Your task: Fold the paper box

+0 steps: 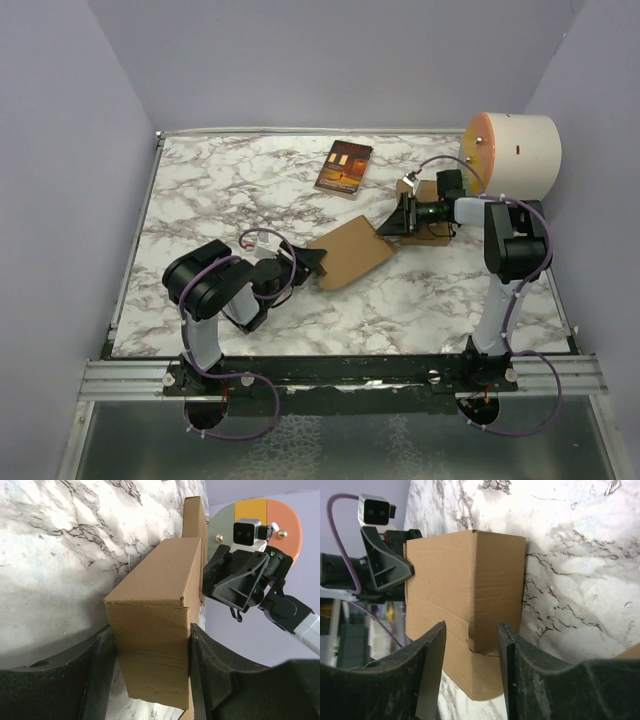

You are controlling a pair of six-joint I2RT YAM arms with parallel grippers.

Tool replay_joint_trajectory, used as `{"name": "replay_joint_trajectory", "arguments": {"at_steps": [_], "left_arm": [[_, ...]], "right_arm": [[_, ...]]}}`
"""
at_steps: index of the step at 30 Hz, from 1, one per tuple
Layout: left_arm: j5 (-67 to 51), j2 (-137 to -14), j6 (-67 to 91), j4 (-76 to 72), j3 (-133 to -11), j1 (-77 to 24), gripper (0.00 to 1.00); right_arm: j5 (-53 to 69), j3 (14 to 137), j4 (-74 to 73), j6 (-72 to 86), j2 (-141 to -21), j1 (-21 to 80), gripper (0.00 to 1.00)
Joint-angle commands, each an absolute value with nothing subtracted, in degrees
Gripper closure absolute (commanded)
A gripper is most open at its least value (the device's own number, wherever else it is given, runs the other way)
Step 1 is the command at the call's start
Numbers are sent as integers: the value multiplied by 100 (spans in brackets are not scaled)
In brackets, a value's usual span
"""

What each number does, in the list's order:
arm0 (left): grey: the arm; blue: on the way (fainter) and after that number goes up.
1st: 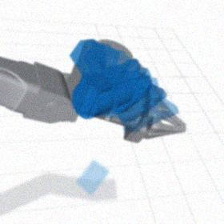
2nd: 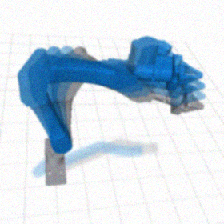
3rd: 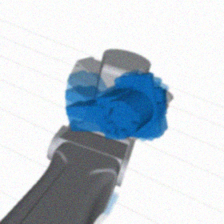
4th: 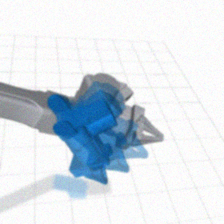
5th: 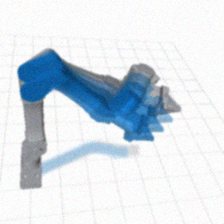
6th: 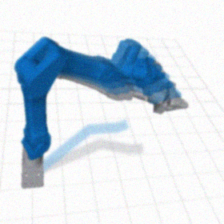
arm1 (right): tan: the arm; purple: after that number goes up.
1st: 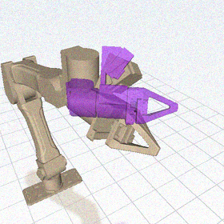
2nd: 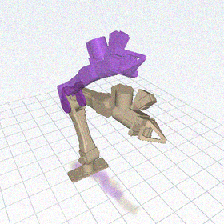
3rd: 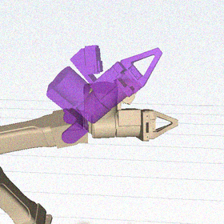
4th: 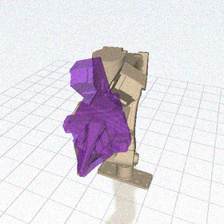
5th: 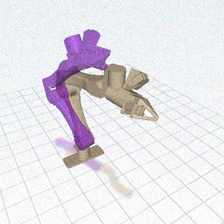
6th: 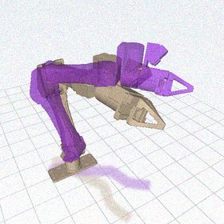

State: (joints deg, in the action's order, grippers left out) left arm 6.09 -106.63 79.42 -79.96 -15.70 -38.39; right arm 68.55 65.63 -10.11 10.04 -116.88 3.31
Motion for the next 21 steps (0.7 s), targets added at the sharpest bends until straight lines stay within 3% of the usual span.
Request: {"name": "replay_joint_trajectory", "arguments": {"at_steps": [1,12,17,21], "left_arm": [[862,-10499,8057,-8515,-1361,-3867,59],[371,-9409,8533,-6944,-1390,-3562,59],[-63,-8758,8576,-4428,-2022,-3407,59],[-38,-8178,8346,-2467,-2697,-3350,60]], "right_arm": [[6408,6762,-1405,243,-11293,199,50],[6309,6689,-1737,-1350,-9411,35,35],[7133,6815,-2330,-2520,-8957,153,33],[7139,6833,-2944,-4202,-8548,681,21]]}}
